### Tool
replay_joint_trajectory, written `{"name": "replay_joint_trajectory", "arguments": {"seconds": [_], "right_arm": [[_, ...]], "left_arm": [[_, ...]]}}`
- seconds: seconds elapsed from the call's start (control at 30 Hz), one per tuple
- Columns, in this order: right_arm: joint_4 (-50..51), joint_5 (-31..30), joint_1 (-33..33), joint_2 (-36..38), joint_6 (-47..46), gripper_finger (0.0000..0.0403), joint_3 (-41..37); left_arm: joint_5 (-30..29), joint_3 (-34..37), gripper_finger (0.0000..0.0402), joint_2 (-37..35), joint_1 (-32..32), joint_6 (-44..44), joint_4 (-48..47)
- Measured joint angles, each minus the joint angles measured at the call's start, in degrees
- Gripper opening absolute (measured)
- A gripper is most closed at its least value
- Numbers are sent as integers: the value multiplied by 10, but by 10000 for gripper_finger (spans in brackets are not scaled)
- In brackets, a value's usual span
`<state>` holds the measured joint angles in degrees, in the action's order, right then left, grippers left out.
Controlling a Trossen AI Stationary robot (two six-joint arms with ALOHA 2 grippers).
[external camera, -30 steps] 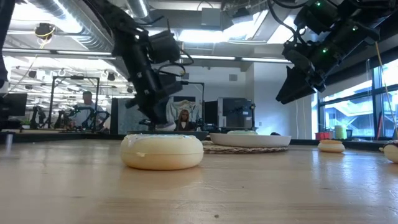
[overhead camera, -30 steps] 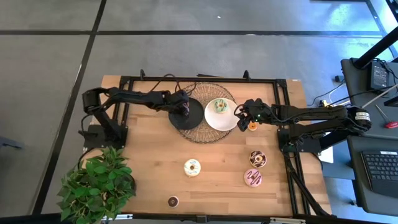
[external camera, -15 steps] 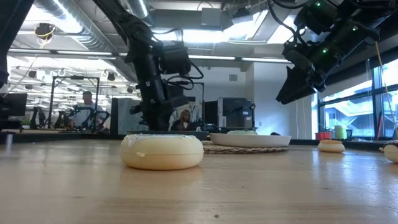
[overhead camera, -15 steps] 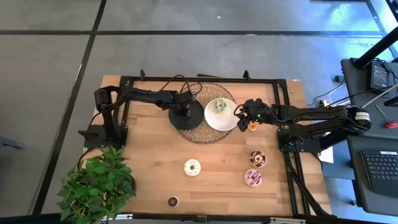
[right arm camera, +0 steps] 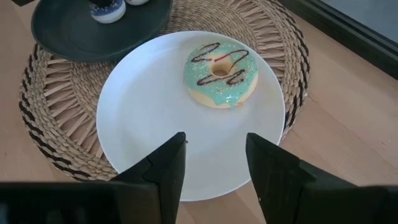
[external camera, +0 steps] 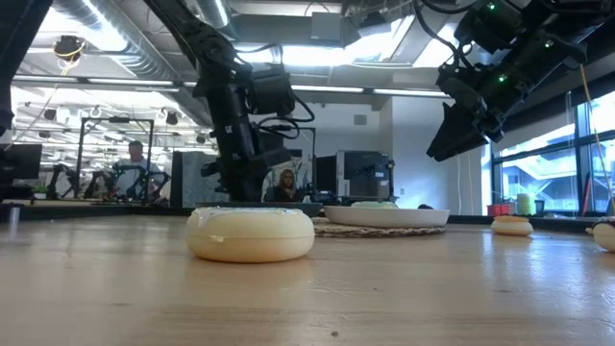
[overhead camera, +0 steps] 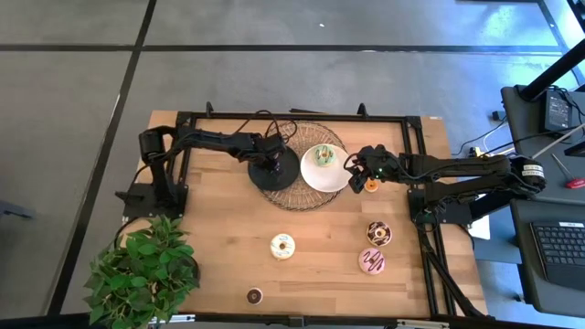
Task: Pick & Place donuts
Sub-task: Put the small violet donut on the black plate
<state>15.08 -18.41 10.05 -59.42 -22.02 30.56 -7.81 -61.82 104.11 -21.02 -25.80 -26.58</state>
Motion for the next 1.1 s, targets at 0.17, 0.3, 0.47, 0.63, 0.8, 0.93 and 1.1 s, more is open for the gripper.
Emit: {"name": "replay_joint_trajectory", "arguments": {"seconds": [0.17, 0.3, 0.47, 0.63, 0.8, 0.93, 1.1], "right_arm": [[0, 0, 0, 0, 0, 170, 0], [0, 0, 0, 0, 0, 170, 0], [0, 0, 0, 0, 0, 170, 0], [0, 0, 0, 0, 0, 170, 0], [0, 0, 0, 0, 0, 170, 0], [0, 0, 0, 0, 0, 170, 0], [-9, 0, 0, 0, -1, 170, 0]], "left_arm": [[0, 0, 68, -1, 0, 0, -1], [0, 0, 89, -1, 0, 0, -2], [0, 0, 112, -2, -1, 0, -2], [2, 0, 124, -2, -2, 0, -2], [12, 0, 124, -16, -2, 0, -3], [15, 0, 123, -36, -3, 0, -2], [28, 1, 125, -44, -3, 0, -3]]}}
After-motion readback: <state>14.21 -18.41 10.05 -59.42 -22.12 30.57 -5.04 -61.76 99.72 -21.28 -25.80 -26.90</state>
